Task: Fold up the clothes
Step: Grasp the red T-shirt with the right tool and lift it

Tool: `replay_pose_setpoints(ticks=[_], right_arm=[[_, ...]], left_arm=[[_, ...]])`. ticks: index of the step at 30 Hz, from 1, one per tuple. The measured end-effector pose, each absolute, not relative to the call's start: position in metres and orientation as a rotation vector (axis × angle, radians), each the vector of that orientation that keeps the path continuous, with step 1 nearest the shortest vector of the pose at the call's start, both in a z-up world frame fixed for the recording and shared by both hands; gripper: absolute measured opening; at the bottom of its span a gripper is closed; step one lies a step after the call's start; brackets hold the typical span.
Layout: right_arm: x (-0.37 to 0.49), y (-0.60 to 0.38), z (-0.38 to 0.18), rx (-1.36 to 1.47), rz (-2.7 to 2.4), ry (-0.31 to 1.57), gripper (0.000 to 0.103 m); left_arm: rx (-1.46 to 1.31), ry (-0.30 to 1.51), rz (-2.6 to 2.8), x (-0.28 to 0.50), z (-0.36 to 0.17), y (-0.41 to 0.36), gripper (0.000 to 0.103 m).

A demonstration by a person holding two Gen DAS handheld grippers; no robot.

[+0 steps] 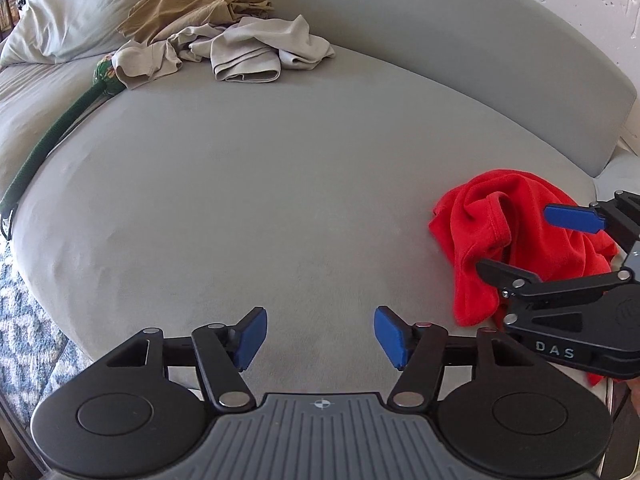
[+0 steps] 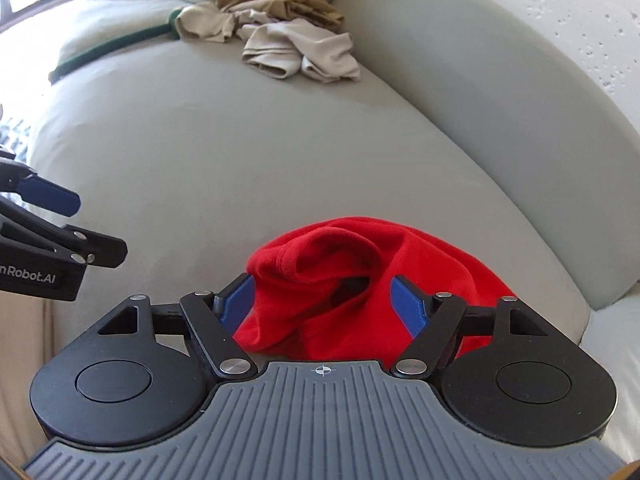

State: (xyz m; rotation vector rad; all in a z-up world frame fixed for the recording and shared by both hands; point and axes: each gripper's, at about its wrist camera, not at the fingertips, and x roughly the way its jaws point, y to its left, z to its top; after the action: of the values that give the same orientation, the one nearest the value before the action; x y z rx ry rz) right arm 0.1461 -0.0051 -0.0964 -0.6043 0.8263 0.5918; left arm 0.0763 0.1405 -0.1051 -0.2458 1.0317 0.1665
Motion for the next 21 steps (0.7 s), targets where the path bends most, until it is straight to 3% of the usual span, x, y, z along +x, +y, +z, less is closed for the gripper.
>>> replay_pose_setpoints(ticks=[4,6,8,11,15,16,21], right_arm=[[0.159,0.014,-0.117,-0.698,0.623,0.823,0.083],[0.166,0.023,-0.130,-0.756,0.616,0.833,0.075],[0.178,0.025,-0.140,-0.737,0.597,0.889,0.028],[0.209,0.013,-0.120,-0.442,0.528,0.969,0.022],[0.253,-0.027,-0.003,0.104,0.436,0.808,0.018],[0.256,-0.042,0.038,0.217,0.436,0.710,0.007],[0.193,-0.142,0.229,0.546,0.450,0.197,0.007]], left_arm=[[-0.263,1.035,0.172,0.077,-0.108,0.146,0.060],[-0.272,1.036,0.177,0.075,-0.108,0.148,0.060],[-0.281,1.034,0.183,0.074,-0.107,0.151,0.060],[-0.305,1.006,0.202,0.071,-0.099,0.157,0.060],[-0.354,0.889,0.207,0.068,-0.059,0.165,0.060],[-0.364,0.841,0.200,0.067,-0.044,0.166,0.060],[-0.355,0.622,0.128,0.052,0.031,0.151,0.066]])
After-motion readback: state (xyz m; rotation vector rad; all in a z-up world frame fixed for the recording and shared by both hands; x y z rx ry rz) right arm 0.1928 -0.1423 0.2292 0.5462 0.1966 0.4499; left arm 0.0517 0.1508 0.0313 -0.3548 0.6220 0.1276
